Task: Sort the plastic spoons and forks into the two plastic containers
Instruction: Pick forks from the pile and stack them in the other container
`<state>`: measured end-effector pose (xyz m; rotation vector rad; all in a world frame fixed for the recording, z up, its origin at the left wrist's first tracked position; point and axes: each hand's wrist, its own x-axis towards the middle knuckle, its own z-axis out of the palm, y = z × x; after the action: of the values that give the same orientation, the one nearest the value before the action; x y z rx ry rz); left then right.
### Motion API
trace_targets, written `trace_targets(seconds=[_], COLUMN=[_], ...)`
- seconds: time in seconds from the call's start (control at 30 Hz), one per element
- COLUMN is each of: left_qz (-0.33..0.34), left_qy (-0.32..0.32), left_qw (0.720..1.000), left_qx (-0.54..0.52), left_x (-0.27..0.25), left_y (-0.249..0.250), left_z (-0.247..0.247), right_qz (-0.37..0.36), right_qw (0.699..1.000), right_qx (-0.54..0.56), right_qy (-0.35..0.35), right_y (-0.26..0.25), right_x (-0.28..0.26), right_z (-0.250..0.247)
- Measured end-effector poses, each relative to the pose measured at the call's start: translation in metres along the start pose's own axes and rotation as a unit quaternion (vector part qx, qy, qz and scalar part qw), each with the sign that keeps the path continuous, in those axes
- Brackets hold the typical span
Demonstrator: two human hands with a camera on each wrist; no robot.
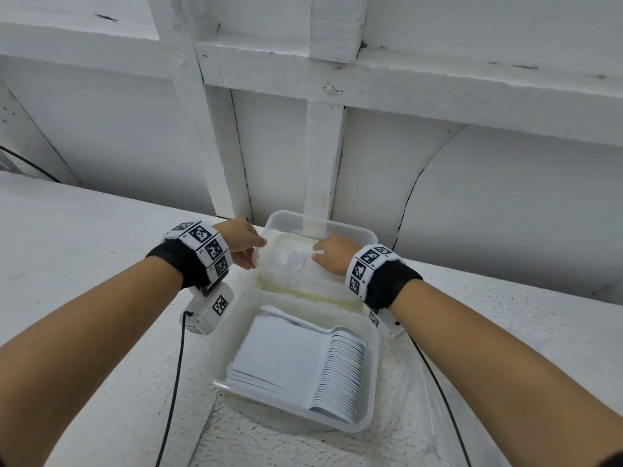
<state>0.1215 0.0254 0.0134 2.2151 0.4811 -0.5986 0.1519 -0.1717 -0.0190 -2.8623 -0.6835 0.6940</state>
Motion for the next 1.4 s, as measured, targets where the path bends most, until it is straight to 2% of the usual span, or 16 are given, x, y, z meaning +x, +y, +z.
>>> trace_targets(seconds=[0.17,0.43,0.53,0.6,0.67,0.77,0.87,0.97,1.1,1.23,1.33,1.4], left_qz=[-0.001,0.005,0.012,0.027,0.057,0.114,0.185,0.278,0.383,0.452,0.479,0.467], left_qy=[0.002,0.01,0.012,0.03,0.064,0.119,0.167,0.182,0.132,0.068,-0.004,-0.054], left_qw=[1.0,0.999,1.0,0.997,0.987,0.97,0.954,0.935,0.91,0.885,0.865,0.855], left_qx=[-0.018,-0.031,-0.003,0.06,0.135,0.179,0.166,0.122,0.09,0.084,0.15,0.219], left_x=[0.002,0.0,-0.005,-0.012,-0.023,-0.043,-0.075,-0.116,-0.172,-0.206,-0.218,-0.219], left_y=[-0.002,-0.004,-0.004,-0.002,0.002,0.009,0.017,0.025,0.028,0.023,0.015,0.005], left_z=[0.001,0.001,0.0,-0.001,-0.003,-0.004,0.002,0.021,0.067,0.125,0.17,0.195], right_qz=[-0.037,-0.021,-0.01,-0.008,-0.009,-0.024,-0.048,-0.061,-0.059,-0.025,0.008,0.024], right_qw=[0.999,0.999,0.999,1.0,1.0,0.999,0.996,0.993,0.992,0.994,0.994,0.993], right_qx=[0.03,0.036,0.031,0.021,0.018,0.023,0.027,0.024,0.029,0.047,0.066,0.081], right_qy=[-0.009,-0.013,-0.013,-0.008,0.003,0.036,0.071,0.102,0.107,0.099,0.089,0.081], right_y=[-0.006,-0.005,-0.001,0.002,0.006,0.01,0.014,0.019,0.027,0.037,0.046,0.05], right_x=[-0.007,-0.009,-0.011,-0.017,-0.029,-0.057,-0.099,-0.151,-0.22,-0.271,-0.297,-0.31], right_z=[0.001,-0.001,-0.003,-0.006,-0.012,-0.025,-0.033,-0.033,-0.014,0.015,0.042,0.061])
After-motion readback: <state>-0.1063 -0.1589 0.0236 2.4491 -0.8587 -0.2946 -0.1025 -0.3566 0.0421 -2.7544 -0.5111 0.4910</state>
